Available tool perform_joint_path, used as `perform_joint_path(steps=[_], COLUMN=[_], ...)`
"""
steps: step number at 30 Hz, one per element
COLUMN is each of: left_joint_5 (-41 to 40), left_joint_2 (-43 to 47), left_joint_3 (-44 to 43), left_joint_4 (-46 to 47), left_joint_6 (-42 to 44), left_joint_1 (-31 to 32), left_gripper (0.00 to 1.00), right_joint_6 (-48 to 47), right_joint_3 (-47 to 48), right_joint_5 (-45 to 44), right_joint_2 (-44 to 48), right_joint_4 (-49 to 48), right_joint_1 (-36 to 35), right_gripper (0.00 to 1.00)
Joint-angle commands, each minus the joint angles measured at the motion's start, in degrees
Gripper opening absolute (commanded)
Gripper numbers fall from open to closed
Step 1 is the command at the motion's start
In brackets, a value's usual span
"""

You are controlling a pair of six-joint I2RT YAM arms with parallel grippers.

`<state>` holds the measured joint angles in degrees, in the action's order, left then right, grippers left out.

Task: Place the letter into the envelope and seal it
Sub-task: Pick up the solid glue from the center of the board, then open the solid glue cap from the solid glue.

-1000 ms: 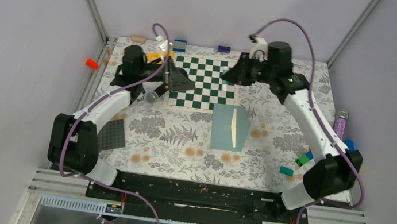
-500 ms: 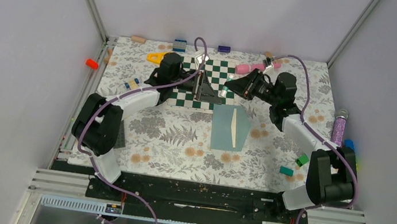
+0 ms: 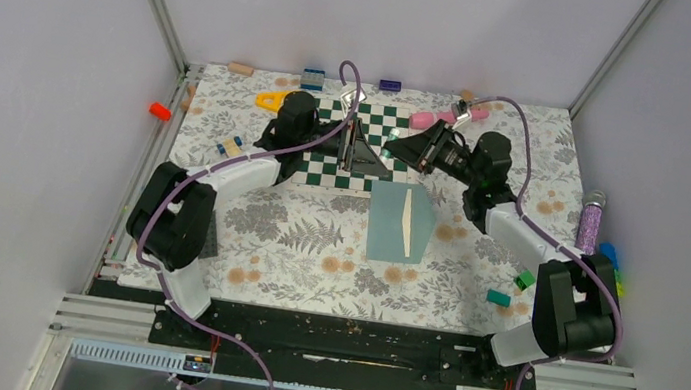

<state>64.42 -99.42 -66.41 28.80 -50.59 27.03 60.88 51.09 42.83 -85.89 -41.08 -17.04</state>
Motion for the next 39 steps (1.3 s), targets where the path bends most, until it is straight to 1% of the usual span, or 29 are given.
perform_joint_path(steps=[1,5,6,7,9,11,12,13,14,16,17,18,19,20,22,23,25,27,29,32,35,39], left_joint_5=[0.00,0.25,0.37,0.37,0.36,0.32,0.31,0.27,0.26,0.51,0.90,1.45,2.03,2.36,2.64,2.49,2.49,1.74,1.34,1.11,0.30,-0.82], left_joint_2=[-0.08,0.14,0.18,0.26,0.21,0.11,0.10,0.02,0.01,0.08,0.22,0.41,0.63,1.03,1.75,1.98,2.20,2.20,2.41,2.59,2.68,3.33], left_joint_3=[-1.75,-1.38,-1.29,-1.27,-1.20,-1.34,-1.36,-1.42,-1.47,-1.66,-2.05,-2.56,-3.38,-4.16,-6.47,-7.89,-9.92,-11.76,-12.36,-13.07,-13.78,-12.65], left_joint_4=[6.13,6.36,6.36,6.36,6.40,6.44,6.38,6.32,6.09,4.31,2.29,-0.44,-4.68,-10.02,-25.51,-32.77,-43.17,-51.60,-56.03,-60.54,-65.04,-65.53], left_joint_6=[-2.35,-2.50,-2.47,-2.40,-2.47,-2.60,-2.59,-2.60,-2.39,-0.86,0.76,3.38,6.67,11.40,23.07,29.70,41.03,48.48,53.19,57.63,62.21,63.66], left_joint_1=[0.07,0.04,0.04,0.04,0.04,0.04,0.04,0.04,0.00,0.04,0.04,0.04,0.04,0.00,0.02,0.04,0.04,0.04,0.04,0.49,1.49,3.05], left_gripper=[0.61,0.46,0.41,0.38,0.28,0.20,0.16,0.14,0.13,0.12,0.12,0.12,0.12,0.12,0.12,0.12,0.12,0.12,0.12,0.13,0.13,0.13], right_joint_6=[-2.30,-2.44,-2.88,-3.17,-3.41,-3.78,-3.99,-4.28,-4.61,-6.43,-8.42,-11.30,-15.35,-19.20,-27.27,-30.03,-34.31,-38.20,-40.15,-39.14,-37.39,-31.88], right_joint_3=[0.45,0.61,0.59,0.52,0.55,0.78,0.89,1.27,1.64,2.71,3.60,5.13,7.06,8.65,10.37,10.35,9.92,10.36,11.64,11.29,10.59,9.23], right_joint_5=[-0.37,-0.55,-0.55,-0.55,-0.55,-0.38,-0.13,0.35,1.09,2.71,3.63,4.58,5.64,6.38,7.15,7.52,8.29,10.07,13.21,15.64,16.32,19.78], right_joint_2=[-0.60,-1.09,-0.92,-0.81,-0.59,-0.46,-0.43,-0.49,-0.62,-0.40,-0.13,0.23,0.57,1.04,2.70,3.67,5.38,6.17,5.59,4.15,2.94,1.11], right_joint_4=[-2.10,-2.29,-2.18,-1.94,-1.93,-1.70,-1.49,-1.20,-0.93,0.87,3.56,7.77,13.78,19.41,29.47,32.65,37.66,44.14,49.10,50.37,48.55,42.42], right_joint_1=[-2.62,-2.88,-2.83,-2.88,-2.90,-2.84,-2.90,-2.88,-2.82,-2.83,-2.70,-2.54,-2.25,-1.89,-0.98,-0.31,0.95,1.62,1.63,1.66,1.57,1.04], right_gripper=[0.00,0.00,0.00,0.00,0.00,0.00,0.02,0.06,0.13,0.31,0.40,0.45,0.47,0.49,0.52,0.53,0.55,0.57,0.57,0.57,0.57,0.57])
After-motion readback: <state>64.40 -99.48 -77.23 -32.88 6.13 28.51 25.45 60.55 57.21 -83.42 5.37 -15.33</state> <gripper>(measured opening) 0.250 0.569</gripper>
